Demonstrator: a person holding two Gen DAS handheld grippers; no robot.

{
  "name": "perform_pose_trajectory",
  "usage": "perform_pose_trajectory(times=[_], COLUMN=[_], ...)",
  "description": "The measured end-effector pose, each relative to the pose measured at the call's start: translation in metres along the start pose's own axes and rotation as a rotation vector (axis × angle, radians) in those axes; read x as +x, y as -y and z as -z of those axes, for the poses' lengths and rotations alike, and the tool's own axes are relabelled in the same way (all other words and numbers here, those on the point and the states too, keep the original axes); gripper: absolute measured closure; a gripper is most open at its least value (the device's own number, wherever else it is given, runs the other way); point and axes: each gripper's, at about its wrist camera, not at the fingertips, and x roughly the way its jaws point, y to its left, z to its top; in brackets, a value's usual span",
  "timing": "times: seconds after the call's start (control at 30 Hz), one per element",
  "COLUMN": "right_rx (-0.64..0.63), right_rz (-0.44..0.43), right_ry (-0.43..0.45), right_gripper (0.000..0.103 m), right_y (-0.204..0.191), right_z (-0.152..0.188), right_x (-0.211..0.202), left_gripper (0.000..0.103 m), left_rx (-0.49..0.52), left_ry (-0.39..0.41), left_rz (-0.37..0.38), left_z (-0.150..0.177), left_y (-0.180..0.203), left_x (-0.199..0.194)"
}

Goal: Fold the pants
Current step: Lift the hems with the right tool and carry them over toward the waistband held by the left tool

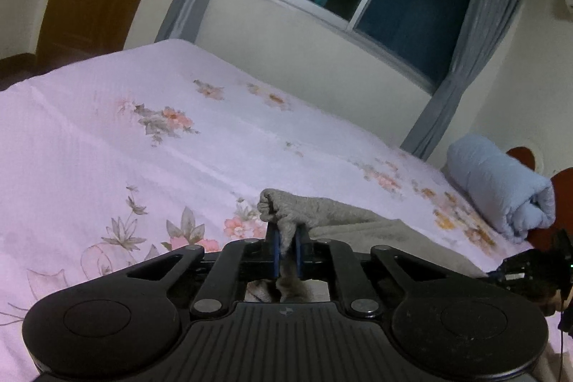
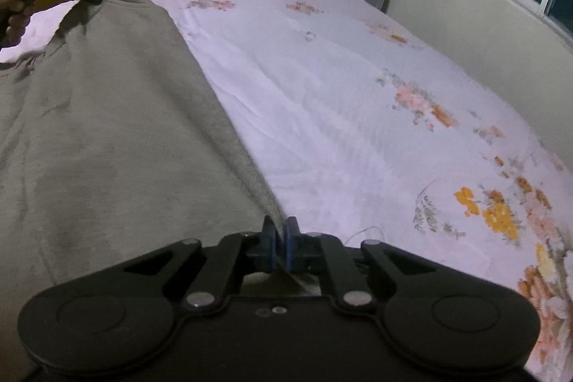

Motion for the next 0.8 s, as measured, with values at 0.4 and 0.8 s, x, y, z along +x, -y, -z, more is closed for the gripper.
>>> perform_pose_trajectory(times=[0.4, 0.8], right_rx=[0.000, 0.011], right_rz=[0.048, 0.050], right_ry=[0.040, -0.011], right_gripper=[0.103, 0.103], right_y=[-0.067, -0.214], right_z=[0.003, 0.045], right_x=[-0.104, -0.159], left_gripper=[0.096, 0.008], left_rx=[0.047, -0.168], left_ry=[0.078, 0.023], left_rz=[0.143, -0.041], left_z=[0.006, 0.040], left_y=[0.007, -0.074], left_x=[-0.068, -0.114])
